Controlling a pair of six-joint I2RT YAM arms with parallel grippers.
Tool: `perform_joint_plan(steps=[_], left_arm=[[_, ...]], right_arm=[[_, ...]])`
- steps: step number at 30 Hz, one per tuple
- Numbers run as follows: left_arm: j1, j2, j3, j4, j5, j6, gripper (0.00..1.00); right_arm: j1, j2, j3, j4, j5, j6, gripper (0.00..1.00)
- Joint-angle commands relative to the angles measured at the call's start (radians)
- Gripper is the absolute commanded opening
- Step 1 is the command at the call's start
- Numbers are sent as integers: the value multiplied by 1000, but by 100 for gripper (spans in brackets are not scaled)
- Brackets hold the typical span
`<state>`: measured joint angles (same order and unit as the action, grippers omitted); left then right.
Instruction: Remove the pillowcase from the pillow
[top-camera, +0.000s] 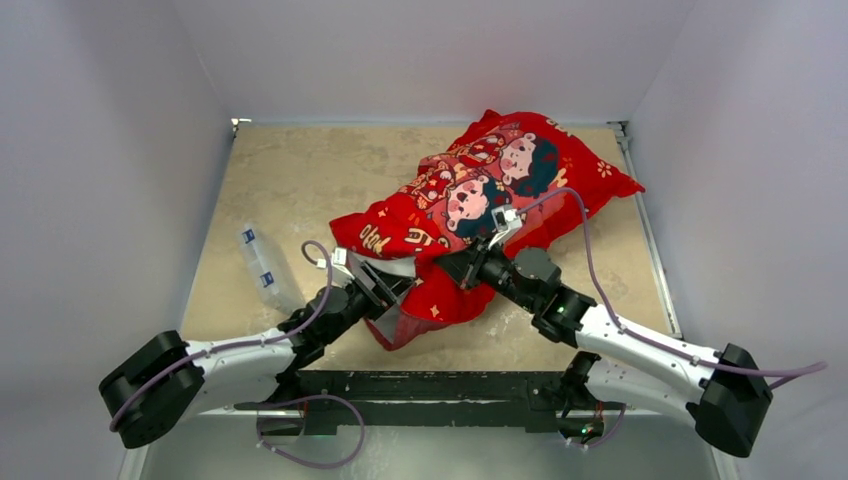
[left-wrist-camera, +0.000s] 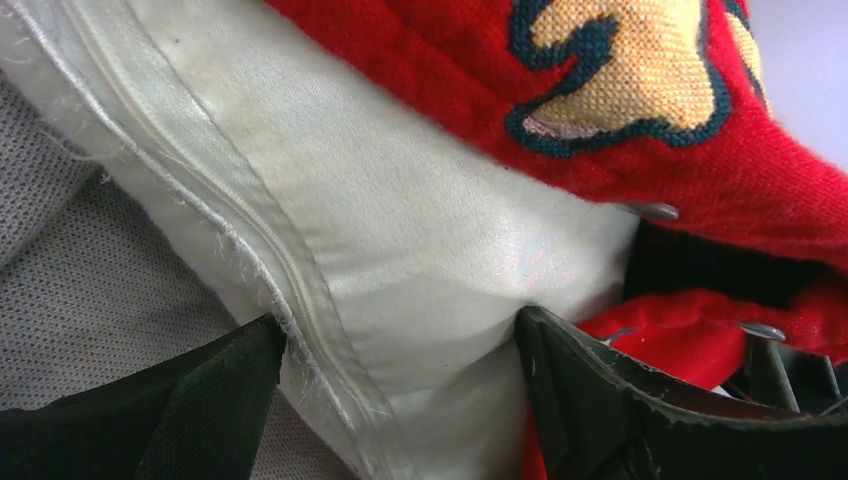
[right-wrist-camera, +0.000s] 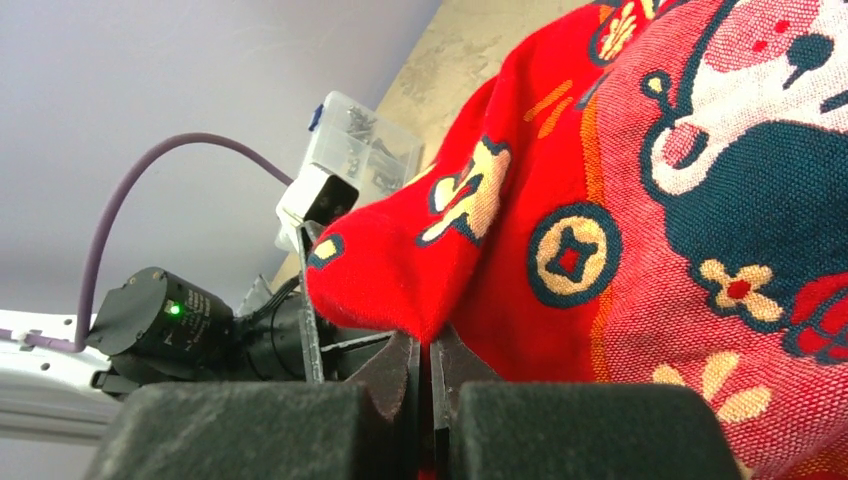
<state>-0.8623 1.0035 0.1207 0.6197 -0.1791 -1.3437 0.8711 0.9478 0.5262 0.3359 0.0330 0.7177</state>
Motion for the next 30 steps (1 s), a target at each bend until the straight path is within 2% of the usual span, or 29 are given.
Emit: perform_joint_plan(steps=[1,3,6,10,13,17,22,25,30], left_arm=[[-21,43,7,151,-19,-15,82],[-24,59,24,177,-15,-3,75],[-25,68,59,182,-7,40,47],[-26,31,81,130,-31,66,25],[-25,-28,80,57,-65,75,2],[-24,-161,117,-121,-138,106,0],[-21,-318,383,-532,-301,265,0],[-21,-314,579,-729,-392,376,0],[-19,-217,836,-938,-461,534,0]], right_arm=[[-1,-39,1,50,-12,-4,0],[-1,-38,-4,52,-14,-1,0],[-1,-38,-2,41,-10,2,0],[-2,-75,9,-14,49,18,0],[-1,-131,16,-79,137,57,0],[-1,-185,31,-176,259,133,0],[-3,-205,37,-273,367,260,0],[-3,-206,26,-285,376,300,0],[-3,-209,1,-306,409,380,0]])
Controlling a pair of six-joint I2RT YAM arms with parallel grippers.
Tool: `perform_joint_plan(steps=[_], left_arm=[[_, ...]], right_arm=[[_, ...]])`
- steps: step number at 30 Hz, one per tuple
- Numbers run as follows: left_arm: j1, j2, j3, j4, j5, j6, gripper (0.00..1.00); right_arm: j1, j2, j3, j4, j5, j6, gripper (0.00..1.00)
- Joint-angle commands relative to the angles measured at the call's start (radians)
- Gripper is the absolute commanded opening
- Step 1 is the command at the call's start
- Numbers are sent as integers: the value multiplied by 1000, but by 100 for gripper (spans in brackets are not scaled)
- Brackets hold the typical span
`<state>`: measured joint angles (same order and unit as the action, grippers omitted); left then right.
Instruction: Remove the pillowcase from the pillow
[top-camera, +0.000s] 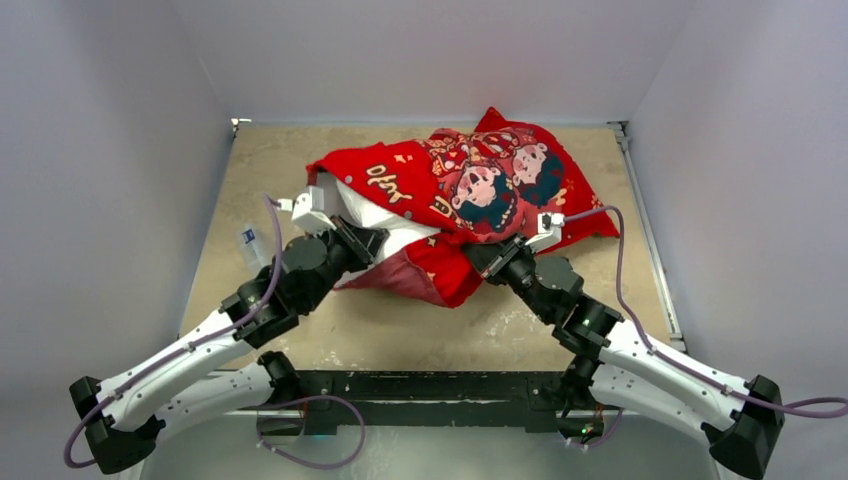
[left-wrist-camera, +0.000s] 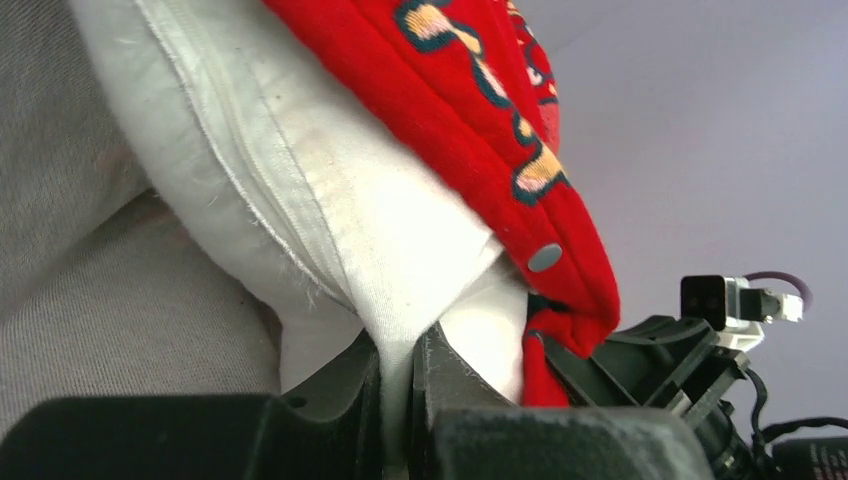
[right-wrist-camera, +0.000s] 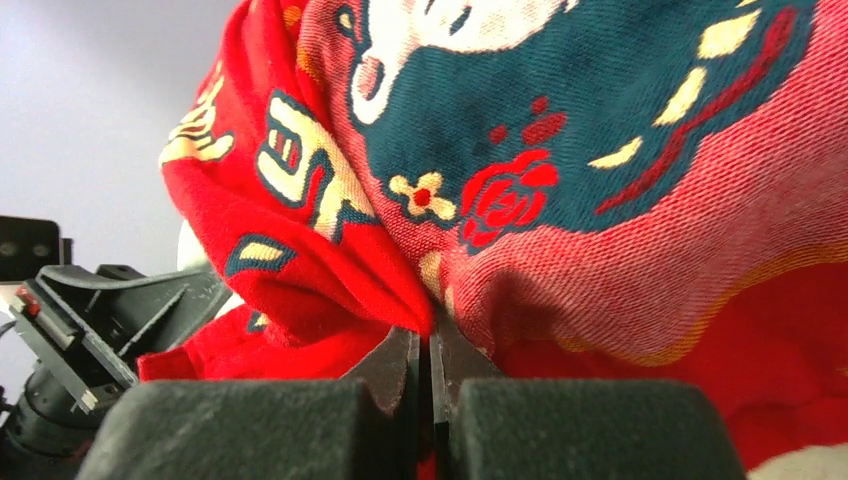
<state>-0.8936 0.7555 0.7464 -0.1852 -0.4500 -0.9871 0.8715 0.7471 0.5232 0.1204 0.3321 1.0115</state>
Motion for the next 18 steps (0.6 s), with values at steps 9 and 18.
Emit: perform_joint_plan(steps=[9,18], left_arm=[[14,65,248,-182,-187,197,0],[17,235,286,-140,-116,269,0]], right_arm=[[-3,15,55,-52,101,-7,7],[-2,199,224,-95,-3,-210,22]])
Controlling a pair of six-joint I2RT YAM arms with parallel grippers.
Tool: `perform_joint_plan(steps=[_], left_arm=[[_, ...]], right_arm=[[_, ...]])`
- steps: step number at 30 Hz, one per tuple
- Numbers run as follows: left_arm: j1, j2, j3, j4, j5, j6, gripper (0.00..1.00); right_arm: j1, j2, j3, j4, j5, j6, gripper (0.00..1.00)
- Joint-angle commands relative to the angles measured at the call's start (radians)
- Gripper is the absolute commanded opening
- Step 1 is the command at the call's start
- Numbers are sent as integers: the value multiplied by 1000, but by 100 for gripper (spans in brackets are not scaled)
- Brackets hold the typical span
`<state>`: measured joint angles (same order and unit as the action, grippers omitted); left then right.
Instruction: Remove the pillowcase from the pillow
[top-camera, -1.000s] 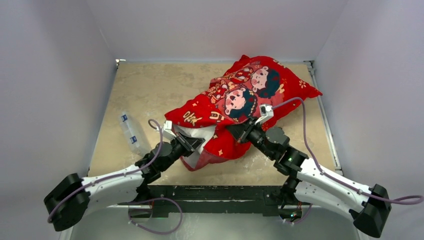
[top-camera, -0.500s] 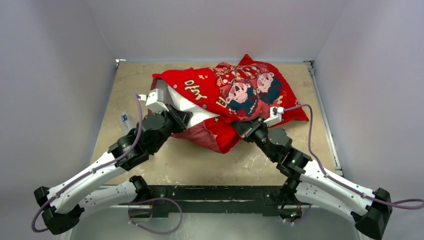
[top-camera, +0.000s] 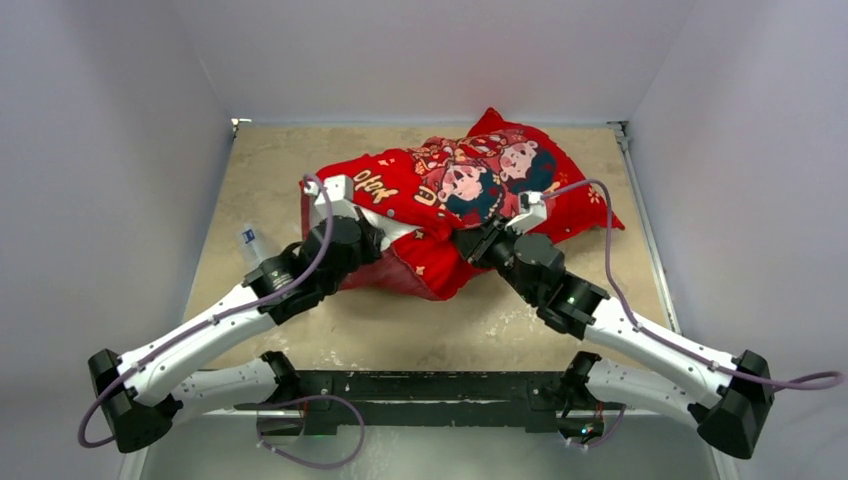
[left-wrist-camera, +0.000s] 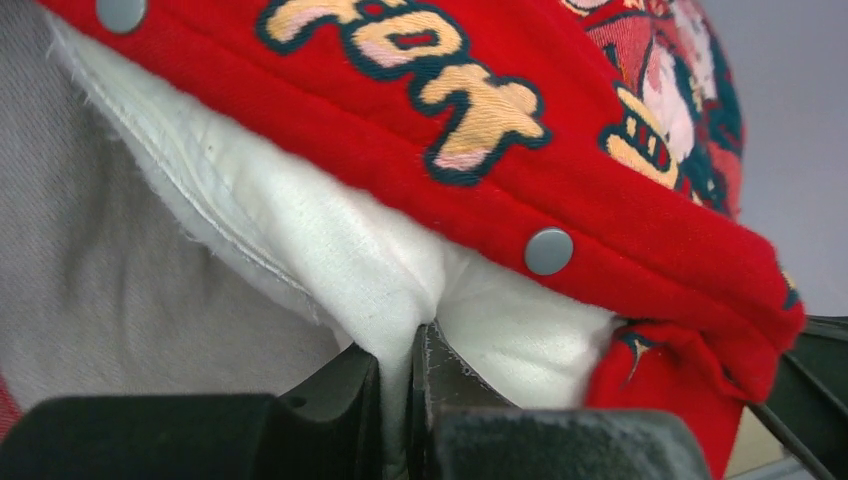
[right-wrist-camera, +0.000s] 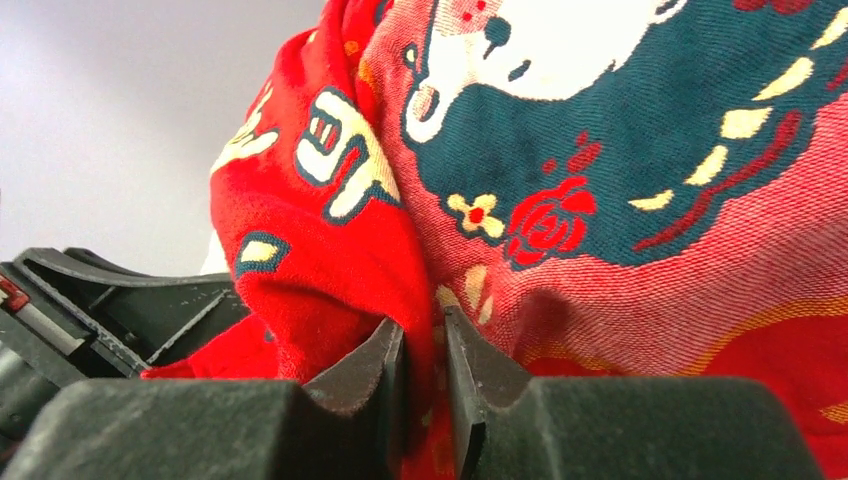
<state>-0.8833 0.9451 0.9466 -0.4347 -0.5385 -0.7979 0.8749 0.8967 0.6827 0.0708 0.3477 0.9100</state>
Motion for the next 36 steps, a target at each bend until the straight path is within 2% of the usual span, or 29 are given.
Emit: perform_joint_plan(steps=[1,4,8,12,16,18,25,31,36], left_arm=[[12,62,108,109,-30,109,0],[62,114,182,109,4,197,0],[209,195,259,132,198,291,0],[224,259,227,211,284,404,0],[229,287,124,321,357,447,0],[247,293,103,326,400,440,0],[268,235,79,317,373,473,0],[292,241,86,306,416,457,0],[323,241,75,319,446,436,0]], right_arm=[[-4,60,67,-47,-25,-112,23],[-5,99,71,-51,-52,-130,26],[-2,101,76,-40,-88,-165,30],[-1,48,115,-37,-104,-230,44],[2,41,178,-59,-101,-276,47],[6,54,206,-63,-111,-293,48],[79,93,258,-22,-133,-358,63],[230,215,323,-65,8,-350,65],[279,351,393,-152,135,-311,65]])
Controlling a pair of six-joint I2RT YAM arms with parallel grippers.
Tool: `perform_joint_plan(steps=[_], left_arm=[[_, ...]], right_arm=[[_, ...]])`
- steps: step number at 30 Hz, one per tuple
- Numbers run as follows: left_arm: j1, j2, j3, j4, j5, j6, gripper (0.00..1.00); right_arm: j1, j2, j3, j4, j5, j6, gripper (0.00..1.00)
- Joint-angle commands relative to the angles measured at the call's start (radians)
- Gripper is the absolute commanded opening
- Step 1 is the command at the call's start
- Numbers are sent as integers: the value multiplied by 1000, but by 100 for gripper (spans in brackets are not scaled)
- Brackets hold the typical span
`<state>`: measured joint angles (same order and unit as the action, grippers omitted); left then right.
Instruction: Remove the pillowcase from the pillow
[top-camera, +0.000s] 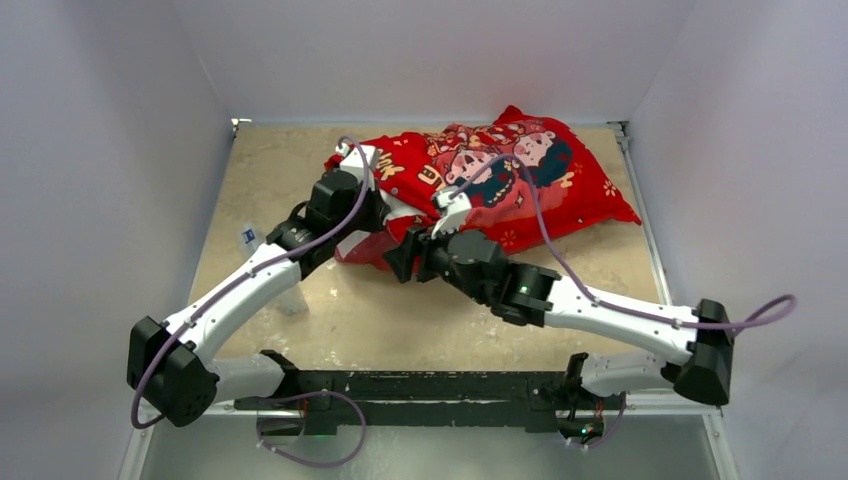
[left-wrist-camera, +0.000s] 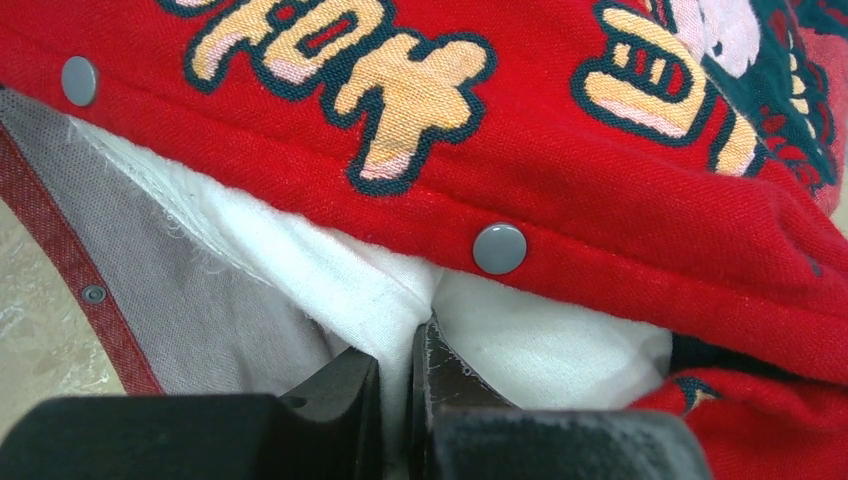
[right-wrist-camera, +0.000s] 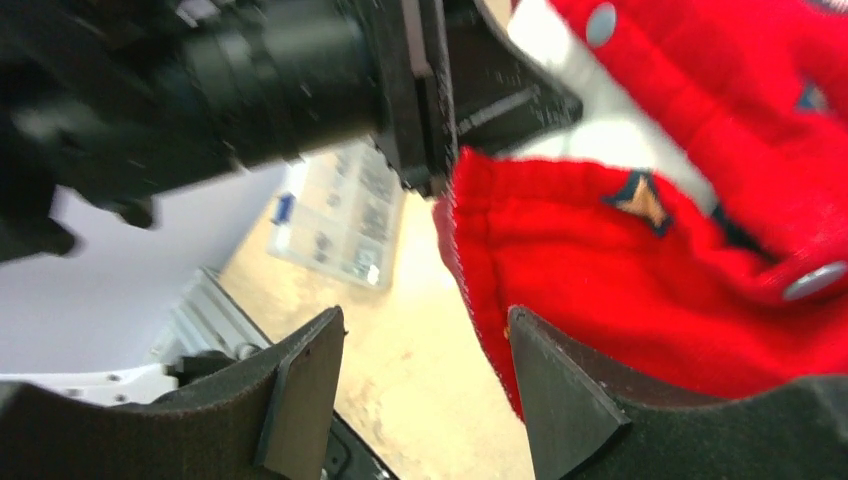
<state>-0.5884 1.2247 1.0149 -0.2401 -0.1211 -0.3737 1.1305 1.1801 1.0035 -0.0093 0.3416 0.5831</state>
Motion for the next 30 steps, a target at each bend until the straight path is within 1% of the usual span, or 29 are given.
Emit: perform_joint_plan(steps=[1,3,5,6,8,9,10,11,12,16,22,24,27,30], left_arm=[[33,-38,8,122,33,11,0],[42,-41,8,123,41,7,0],[52,-44,7,127,50,3,0],[59,-44,5,128,57,1,0],[69,-41,6,131,68,-4,0],[75,-39,6,130,71,-5,0],[84,-38,5,130,76,-7,0],[92,-36,5,129,80,-9,0],[102,-35,5,131,80,-10,0],[155,-32,1,133,80,-18,0],[294,-31,-5,160,202,-88,0],[333,-28,-5,166,240,-106,0],[362,-27,1,166,280,-112,0],[364,-32,10,158,319,-101,0]], right_arm=[[26,82,84,-87,167,24,64],[26,102,96,-103,213,27,64],[28,121,103,-108,226,29,60],[28,131,105,-110,229,31,56],[28,149,107,-122,228,50,41],[29,154,107,-132,225,62,26],[29,156,105,-142,219,78,14],[29,152,97,-144,207,90,5],[29,139,85,-138,184,98,0],[29,55,-13,-73,47,139,0],[28,-38,-183,-76,-96,334,0],[28,-52,-227,-105,-80,440,0],[9,-59,-257,-157,-5,583,0],[-66,-57,-269,-174,33,633,0]])
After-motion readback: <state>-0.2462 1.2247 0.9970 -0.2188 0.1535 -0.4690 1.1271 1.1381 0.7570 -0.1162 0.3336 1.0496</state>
